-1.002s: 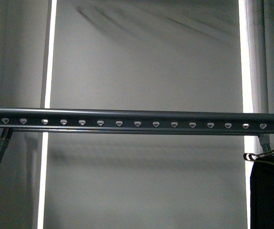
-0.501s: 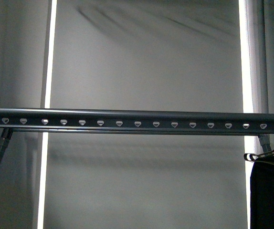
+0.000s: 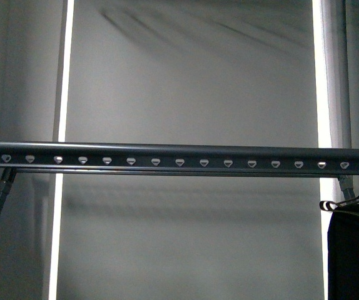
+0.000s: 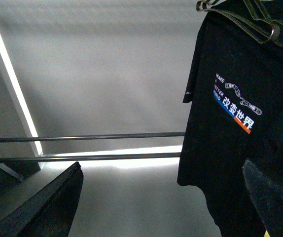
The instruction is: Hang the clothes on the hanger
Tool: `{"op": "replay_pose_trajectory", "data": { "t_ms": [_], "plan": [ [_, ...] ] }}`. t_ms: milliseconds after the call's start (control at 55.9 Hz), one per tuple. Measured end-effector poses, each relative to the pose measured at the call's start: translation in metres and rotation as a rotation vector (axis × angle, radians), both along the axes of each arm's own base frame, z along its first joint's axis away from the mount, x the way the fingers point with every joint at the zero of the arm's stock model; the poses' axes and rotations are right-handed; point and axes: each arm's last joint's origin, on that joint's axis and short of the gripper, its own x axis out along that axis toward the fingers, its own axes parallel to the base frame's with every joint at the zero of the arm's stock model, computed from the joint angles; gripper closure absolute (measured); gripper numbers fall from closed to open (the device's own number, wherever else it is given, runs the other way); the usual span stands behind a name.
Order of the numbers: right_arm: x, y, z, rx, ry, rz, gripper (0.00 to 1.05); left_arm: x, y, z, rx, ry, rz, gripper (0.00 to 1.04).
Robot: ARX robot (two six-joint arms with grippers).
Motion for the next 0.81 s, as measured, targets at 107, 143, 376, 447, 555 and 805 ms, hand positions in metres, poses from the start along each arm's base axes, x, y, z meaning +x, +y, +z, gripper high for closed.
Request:
{"op": "replay_pose_trajectory", "data": {
  "t_ms": [107, 143, 376, 447, 555, 805],
  "plan": [
    [0.000, 0.000, 0.000, 0.000, 0.000, 0.000, 0.07, 0.005, 0.004, -0.004, 0.000, 0.018, 0.017, 0.31],
    [0.000, 0.000, 0.000, 0.000, 0.000, 0.000, 0.07, 0.005, 0.004, -0.005, -0.001, 0.022, 0.015, 0.37],
    [0.000, 0.000, 0.000, 0.000, 0.000, 0.000, 0.07, -0.001, 0.003, -0.007, 0.036, 0.042, -0.050, 0.78],
    [0.000, 0.000, 0.000, 0.000, 0.000, 0.000, 0.07, -0.010, 0.002, -0.011, 0.048, 0.052, -0.097, 0.93],
    [0.000, 0.000, 0.000, 0.000, 0.000, 0.000, 0.07, -0.026, -0.001, -0.020, 0.036, 0.078, -0.188, 1.01],
    [0.000, 0.000, 0.000, 0.000, 0.000, 0.000, 0.07, -0.064, -0.029, -0.030, 0.202, 0.158, -0.584, 1.01]
  ]
}}
